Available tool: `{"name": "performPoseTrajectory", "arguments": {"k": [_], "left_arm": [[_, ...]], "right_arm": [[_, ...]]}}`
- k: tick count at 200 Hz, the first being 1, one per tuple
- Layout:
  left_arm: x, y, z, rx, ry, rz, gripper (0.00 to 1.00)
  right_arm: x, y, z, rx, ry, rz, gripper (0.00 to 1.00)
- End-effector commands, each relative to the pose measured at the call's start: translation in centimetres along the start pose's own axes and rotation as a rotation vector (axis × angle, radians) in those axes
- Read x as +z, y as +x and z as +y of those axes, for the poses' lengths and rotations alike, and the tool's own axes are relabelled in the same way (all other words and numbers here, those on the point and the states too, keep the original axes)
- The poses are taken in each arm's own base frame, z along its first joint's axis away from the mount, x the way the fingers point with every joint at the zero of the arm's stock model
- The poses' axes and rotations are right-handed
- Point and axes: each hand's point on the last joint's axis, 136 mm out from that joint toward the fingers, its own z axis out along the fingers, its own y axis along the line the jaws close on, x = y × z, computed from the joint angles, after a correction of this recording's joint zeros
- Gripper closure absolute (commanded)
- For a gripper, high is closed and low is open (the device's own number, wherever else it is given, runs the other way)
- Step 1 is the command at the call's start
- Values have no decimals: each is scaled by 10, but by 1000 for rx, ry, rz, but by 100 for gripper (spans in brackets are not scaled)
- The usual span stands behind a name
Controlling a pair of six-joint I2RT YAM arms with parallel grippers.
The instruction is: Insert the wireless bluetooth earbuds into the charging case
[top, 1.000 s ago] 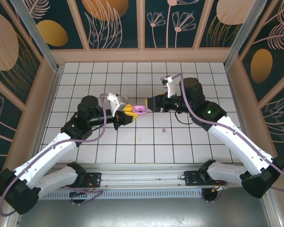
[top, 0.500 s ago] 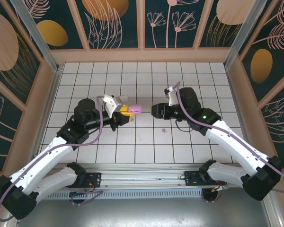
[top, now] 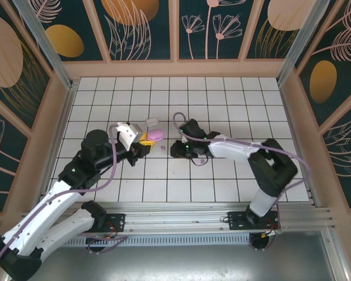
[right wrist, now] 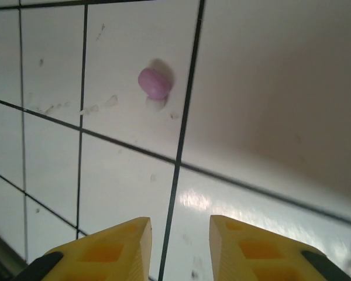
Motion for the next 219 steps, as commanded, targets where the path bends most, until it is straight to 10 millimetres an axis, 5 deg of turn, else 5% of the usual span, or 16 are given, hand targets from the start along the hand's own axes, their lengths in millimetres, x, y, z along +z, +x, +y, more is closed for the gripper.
{"name": "performPoseTrajectory", "arguments": {"k": [1, 38, 91, 219], "left_arm": [[-8, 4, 5, 18, -41, 12, 100], [-13, 8, 4, 19, -49, 19, 100], [-13, 12, 3, 16, -44, 18, 100], [-9, 11, 4, 17, -39, 17, 100]], "right_arm": [[7, -24, 22, -148, -40, -10, 71], [28, -42, 18, -295, -63, 55, 72], [53, -36, 6, -400, -31, 146, 71], [61, -32, 18, -448, -93, 157, 70]]}}
